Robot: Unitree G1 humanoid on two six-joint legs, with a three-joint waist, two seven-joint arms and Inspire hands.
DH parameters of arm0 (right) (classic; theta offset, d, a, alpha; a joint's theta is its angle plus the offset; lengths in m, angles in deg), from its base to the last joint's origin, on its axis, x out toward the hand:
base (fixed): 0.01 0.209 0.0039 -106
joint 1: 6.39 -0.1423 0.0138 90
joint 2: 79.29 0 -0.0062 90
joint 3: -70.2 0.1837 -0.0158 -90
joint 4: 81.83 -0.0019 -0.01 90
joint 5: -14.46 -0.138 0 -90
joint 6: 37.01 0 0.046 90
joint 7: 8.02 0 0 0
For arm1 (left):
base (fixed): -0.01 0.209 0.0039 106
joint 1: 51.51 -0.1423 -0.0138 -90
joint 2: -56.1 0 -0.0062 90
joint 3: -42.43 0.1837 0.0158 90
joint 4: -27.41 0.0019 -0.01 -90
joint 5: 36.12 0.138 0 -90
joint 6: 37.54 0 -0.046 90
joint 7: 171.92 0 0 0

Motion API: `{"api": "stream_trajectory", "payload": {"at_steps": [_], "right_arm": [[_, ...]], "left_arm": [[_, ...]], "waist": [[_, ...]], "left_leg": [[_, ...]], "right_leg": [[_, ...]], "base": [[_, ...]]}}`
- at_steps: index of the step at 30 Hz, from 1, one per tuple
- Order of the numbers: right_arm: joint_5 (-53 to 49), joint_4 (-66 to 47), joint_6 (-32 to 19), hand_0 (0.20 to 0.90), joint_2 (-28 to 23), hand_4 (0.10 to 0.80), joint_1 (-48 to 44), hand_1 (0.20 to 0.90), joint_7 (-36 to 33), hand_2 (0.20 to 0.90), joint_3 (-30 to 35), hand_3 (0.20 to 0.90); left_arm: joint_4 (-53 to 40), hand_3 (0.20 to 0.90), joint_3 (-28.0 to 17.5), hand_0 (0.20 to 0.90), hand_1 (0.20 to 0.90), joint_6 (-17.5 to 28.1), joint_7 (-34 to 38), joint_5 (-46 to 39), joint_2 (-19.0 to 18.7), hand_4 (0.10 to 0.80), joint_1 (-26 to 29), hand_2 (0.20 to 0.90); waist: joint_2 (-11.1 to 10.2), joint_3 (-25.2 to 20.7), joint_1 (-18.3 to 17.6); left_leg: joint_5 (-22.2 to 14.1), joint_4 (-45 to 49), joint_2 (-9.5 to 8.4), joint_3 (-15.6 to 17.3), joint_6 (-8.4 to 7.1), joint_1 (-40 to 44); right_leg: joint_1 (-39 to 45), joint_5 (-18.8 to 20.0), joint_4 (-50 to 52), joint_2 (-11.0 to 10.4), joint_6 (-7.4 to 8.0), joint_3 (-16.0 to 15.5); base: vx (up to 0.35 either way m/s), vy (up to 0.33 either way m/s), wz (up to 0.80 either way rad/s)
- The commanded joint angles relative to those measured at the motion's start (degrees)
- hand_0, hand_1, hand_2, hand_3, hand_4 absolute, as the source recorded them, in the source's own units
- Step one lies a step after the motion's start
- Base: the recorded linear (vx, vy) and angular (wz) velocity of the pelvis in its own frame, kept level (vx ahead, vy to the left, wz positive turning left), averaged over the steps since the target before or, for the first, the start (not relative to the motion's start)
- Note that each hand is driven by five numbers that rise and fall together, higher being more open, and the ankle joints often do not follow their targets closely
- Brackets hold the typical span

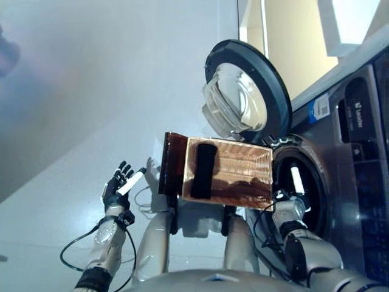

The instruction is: Pick up the clothes and place them into the washing machine

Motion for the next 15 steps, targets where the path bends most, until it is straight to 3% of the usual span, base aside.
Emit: {"api": "stream_trajectory", "payload": {"at_steps": [1,7,8,9,10,11,14,15], "right_arm": [[3.09,-2.77,-1.47,0.9,-0.66,0.8,1.67,0.9,1.36,0.9,-2.39,0.9],[18.53,-7.53,1.04,0.9,-0.38,0.8,2.43,0.9,-1.56,0.9,-10.52,0.9],[27.6,-11.13,2.52,0.9,-1.04,0.8,3.48,0.9,-2.6,0.9,-14.97,0.9],[27.69,-11.24,2.58,0.9,-1.0,0.8,3.54,0.9,-2.7,0.9,-14.99,0.9],[38.23,-15.25,4.06,0.9,-2.62,0.8,4.58,0.9,-5.1,0.9,-18.68,0.9],[38.28,-15.32,4.1,0.9,-2.6,0.8,4.63,0.9,-5.16,0.9,-18.69,0.9],[61.84,-20.9,8.8,0.9,-8.46,0.8,5.93,0.9,-6.51,0.9,-26.21,0.9],[65.41,-20.96,9.56,0.9,-9.42,0.8,5.89,0.9,-6.75,0.9,-27.11,0.9]], "left_arm": [[-3.43,0.9,-3.46,0.9,0.9,4.93,0.44,2.26,-0.57,0.8,1.28,0.9],[-4.18,0.9,-4.19,0.9,0.9,5.19,0.87,3.22,-0.49,0.8,0.59,0.9],[-4.32,0.9,-4.72,0.9,0.9,5.35,1.05,4.16,-0.42,0.8,0.38,0.9],[-4.33,0.9,-4.74,0.9,0.9,5.35,1.05,4.17,-0.4,0.8,0.34,0.9],[-4.37,0.9,-5.4,0.9,0.9,5.75,1.48,5.14,-0.44,0.8,0.14,0.9],[-4.38,0.9,-5.4,0.9,0.9,5.74,1.48,5.15,-0.43,0.8,0.12,0.9],[-3.7,0.9,-6.66,0.9,0.9,6.9,1.26,7.36,-0.23,0.8,0.52,0.9],[-3.43,0.9,-6.7,0.9,0.9,7.21,1.08,7.81,-0.24,0.8,0.72,0.9]], "waist": [[-0.17,-1.8,0.5],[-0.06,-1.28,0.53],[-0.06,-1.0,0.57],[-0.05,-1.05,0.54],[-0.03,-0.88,0.56],[-0.02,-0.92,0.54],[0.05,-0.8,0.53],[0.1,-0.84,0.57]], "left_leg": [[0.33,0.33,1.83,-2.95,-5.14,-0.73],[0.63,1.36,2.13,-2.86,-5.19,-2.1],[1.04,1.34,2.33,-2.76,-5.25,-2.55],[1.03,1.36,2.33,-2.78,-5.26,-2.59],[1.32,1.36,2.48,-2.72,-5.26,-3.03],[1.32,1.37,2.47,-2.73,-5.26,-3.06],[1.56,1.68,2.56,-3.08,-5.24,-4.28],[1.57,1.89,2.53,-3.13,-5.22,-4.6]], "right_leg": [[0.41,9.27,-5.92,-1.95,0.33,0.88],[-0.84,9.08,-5.09,-1.56,-0.1,1.14],[-1.42,9.18,-4.99,-1.38,-0.22,1.12],[-1.45,9.17,-4.97,-1.38,-0.22,1.11],[-1.94,9.24,-4.81,-1.32,-0.23,1.13],[-1.95,9.24,-4.8,-1.32,-0.24,1.12],[-3.05,9.31,-4.37,-1.29,-0.24,1.22],[-3.3,9.3,-4.23,-1.33,-0.22,1.23]], "base": [[0.0,0.0,0.0],[-0.024,-0.005,0.0],[-0.037,-0.007,-0.01],[-0.062,-0.013,-0.01],[0.0,0.0,0.0],[-0.044,-0.011,-0.02],[-0.026,-0.011,0.01],[-0.024,-0.011,0.04]]}}
